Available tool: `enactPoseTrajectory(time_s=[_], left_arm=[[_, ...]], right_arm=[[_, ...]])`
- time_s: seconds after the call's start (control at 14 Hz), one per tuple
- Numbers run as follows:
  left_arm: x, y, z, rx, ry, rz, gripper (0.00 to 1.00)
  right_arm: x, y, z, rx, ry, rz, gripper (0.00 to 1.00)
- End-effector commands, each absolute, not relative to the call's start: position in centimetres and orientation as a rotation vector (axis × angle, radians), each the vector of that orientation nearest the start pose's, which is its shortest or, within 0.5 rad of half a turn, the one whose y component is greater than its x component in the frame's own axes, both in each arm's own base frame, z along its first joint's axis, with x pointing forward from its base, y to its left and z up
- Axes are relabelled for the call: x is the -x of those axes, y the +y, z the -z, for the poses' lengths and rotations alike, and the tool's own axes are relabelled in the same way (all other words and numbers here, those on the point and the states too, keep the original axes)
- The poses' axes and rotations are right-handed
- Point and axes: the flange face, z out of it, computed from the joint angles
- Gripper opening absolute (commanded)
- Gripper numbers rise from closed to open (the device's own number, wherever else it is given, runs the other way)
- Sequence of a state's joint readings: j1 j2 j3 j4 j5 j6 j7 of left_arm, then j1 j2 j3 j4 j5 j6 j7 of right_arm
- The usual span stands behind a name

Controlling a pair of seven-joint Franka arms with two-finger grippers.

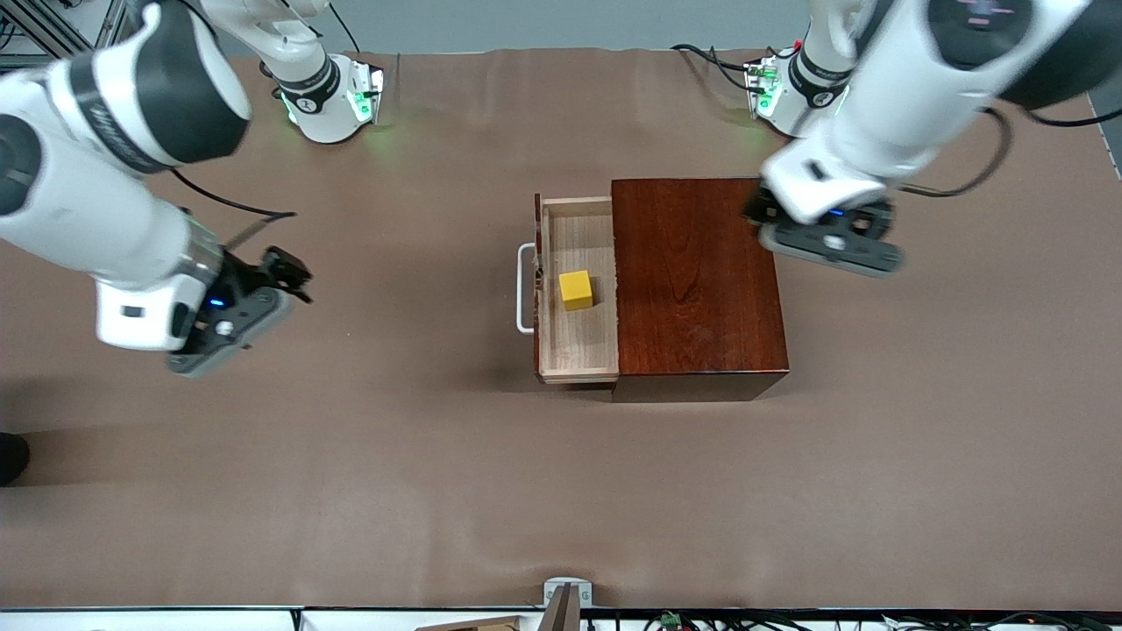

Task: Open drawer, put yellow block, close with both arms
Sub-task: 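Withdraw the right gripper while the left gripper reaches toward the drawer front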

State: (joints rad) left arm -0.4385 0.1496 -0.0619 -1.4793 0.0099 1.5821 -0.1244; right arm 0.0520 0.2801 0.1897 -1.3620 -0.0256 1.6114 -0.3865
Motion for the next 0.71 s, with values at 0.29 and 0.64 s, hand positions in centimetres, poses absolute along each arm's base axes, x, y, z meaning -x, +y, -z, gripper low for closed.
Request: enactPoseTrajectory(time_s=[0.29, 0.64], left_arm=[[-47.4, -44.2, -56.2, 2.984, 1.139, 0.045, 1.0], [-44.7, -56.2, -50.2, 2.749, 1.809, 0.163, 1.0]], right_arm=[[-58.0, 2.6, -59.9, 3.029, -0.641, -0.048, 1.0], [-54.7, 0.9, -62.0, 3.073, -0.422, -0.066, 1.0]])
